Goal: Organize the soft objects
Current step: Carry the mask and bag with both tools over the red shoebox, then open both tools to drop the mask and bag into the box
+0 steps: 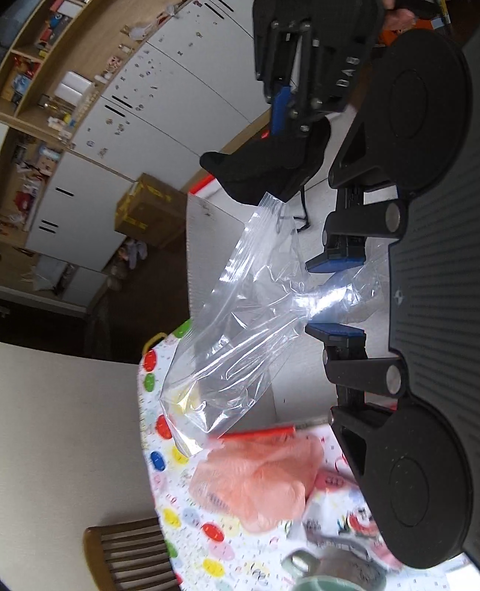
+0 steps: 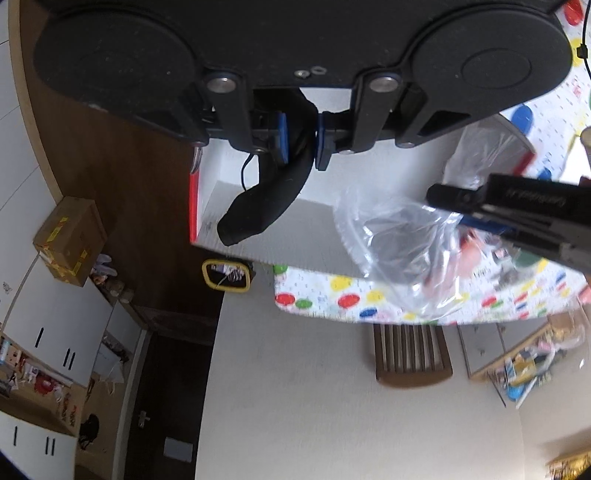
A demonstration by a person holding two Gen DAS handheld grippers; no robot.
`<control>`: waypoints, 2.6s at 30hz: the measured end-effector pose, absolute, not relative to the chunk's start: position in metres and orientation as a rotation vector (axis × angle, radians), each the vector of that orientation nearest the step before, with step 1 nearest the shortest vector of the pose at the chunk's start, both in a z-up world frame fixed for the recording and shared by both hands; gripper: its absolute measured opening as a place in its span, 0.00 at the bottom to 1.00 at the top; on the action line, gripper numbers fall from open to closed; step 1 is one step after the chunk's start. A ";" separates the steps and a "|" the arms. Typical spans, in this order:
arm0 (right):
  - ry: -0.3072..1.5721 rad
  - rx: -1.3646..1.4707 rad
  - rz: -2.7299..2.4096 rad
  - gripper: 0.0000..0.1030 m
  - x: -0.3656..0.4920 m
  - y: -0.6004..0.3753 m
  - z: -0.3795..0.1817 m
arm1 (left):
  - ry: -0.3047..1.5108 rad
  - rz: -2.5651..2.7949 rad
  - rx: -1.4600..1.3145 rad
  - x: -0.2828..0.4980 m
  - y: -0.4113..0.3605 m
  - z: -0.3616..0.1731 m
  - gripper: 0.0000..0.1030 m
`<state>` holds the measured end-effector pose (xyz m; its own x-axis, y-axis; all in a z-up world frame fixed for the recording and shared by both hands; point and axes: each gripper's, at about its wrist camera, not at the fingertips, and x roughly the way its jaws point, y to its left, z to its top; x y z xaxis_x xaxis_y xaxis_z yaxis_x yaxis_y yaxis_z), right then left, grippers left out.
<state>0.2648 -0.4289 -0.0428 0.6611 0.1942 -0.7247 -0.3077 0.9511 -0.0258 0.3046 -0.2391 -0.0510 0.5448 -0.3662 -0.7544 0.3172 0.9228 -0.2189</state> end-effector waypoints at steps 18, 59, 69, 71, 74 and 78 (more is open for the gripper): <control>1.000 -0.241 0.401 0.13 0.291 -0.421 -0.095 | 1.180 -0.401 -0.065 0.363 -0.287 -0.121 0.27; 0.914 -0.027 0.391 0.74 0.259 -0.448 -0.060 | 1.069 -0.368 -0.012 0.340 -0.272 -0.073 0.71; 0.821 0.002 0.392 0.84 0.234 -0.444 -0.032 | 0.964 -0.353 -0.028 0.299 -0.249 -0.038 0.71; 0.803 0.010 0.399 0.86 0.228 -0.440 -0.027 | 0.945 -0.347 -0.032 0.290 -0.242 -0.032 0.71; 0.778 0.022 0.415 0.90 0.219 -0.433 -0.020 | 0.915 -0.346 -0.036 0.275 -0.231 -0.024 0.71; 0.746 0.032 0.432 0.94 0.206 -0.419 -0.011 | 0.883 -0.342 -0.058 0.255 -0.213 -0.016 0.73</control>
